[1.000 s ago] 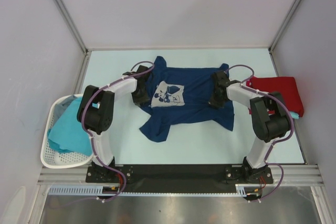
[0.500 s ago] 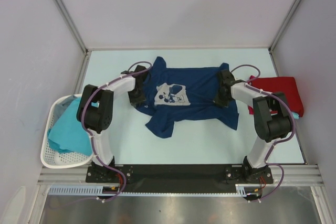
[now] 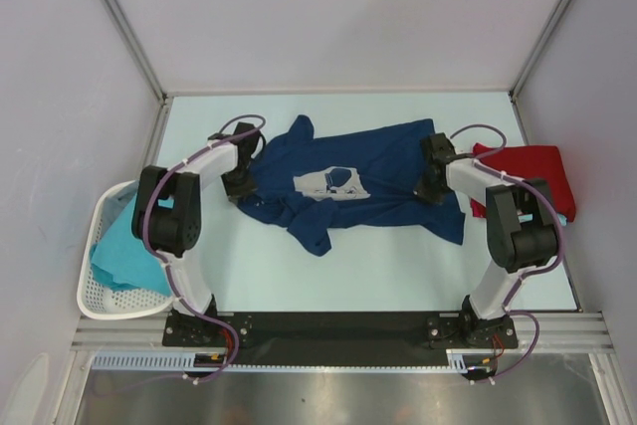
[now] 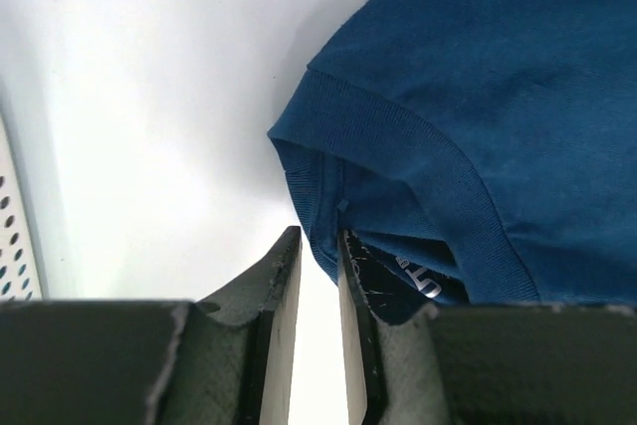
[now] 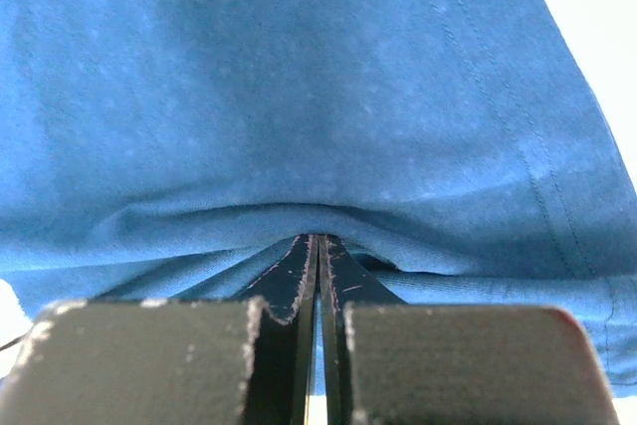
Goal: Fold and stack the t-shirts
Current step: Flatten out the tshirt
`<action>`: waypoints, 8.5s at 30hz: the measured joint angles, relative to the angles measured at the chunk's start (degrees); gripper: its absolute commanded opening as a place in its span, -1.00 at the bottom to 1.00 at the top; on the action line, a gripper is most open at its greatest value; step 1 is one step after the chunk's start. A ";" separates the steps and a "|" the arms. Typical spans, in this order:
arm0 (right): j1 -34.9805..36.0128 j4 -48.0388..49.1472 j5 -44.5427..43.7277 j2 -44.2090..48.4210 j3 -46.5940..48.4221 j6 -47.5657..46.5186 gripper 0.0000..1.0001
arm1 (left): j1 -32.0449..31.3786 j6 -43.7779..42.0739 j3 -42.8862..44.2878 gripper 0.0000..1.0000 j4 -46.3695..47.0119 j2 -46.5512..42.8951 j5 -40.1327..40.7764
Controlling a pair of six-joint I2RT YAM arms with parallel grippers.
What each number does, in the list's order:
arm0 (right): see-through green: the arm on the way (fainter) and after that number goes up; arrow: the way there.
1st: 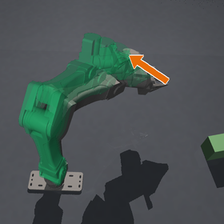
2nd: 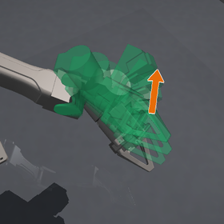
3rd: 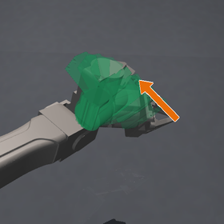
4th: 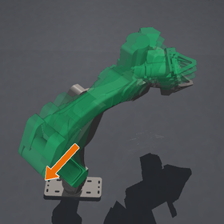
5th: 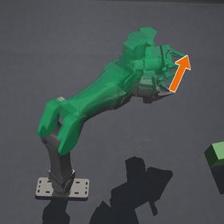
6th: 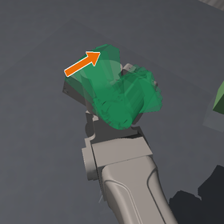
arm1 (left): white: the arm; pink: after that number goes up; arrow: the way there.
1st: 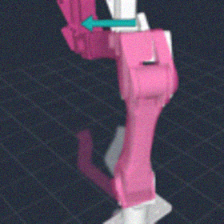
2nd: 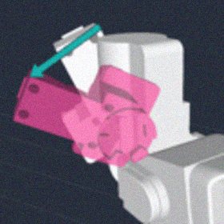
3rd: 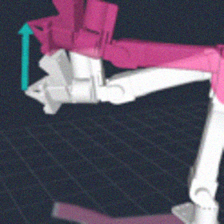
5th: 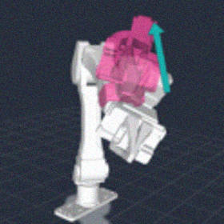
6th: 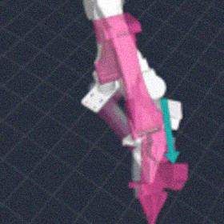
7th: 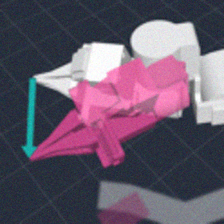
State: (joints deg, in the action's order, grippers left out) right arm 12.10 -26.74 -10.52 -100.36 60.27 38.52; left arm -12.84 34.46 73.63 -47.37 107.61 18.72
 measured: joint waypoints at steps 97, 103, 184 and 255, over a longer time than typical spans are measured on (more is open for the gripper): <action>20.22 -8.55 -12.52 3.50 8.31 -3.34 0.21 | -47.45 16.44 -28.41 -1.00 -11.08 -41.29 -8.41; 20.81 -8.52 -12.52 3.50 9.49 -2.82 0.21 | -47.60 17.66 -28.98 -0.73 -16.65 -47.43 -8.57; 0.46 -15.50 -5.27 -39.43 60.46 -8.59 -0.98 | -4.81 -9.29 55.41 -0.30 -4.39 35.80 -9.99; 13.03 -13.00 -11.02 10.54 14.40 -6.27 0.20 | -19.98 -7.85 -6.47 -0.21 9.44 -28.22 -10.75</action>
State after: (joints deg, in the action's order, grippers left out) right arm 25.12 -39.75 -21.54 -89.82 74.67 32.25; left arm -32.82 26.61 67.16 -37.93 79.40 7.97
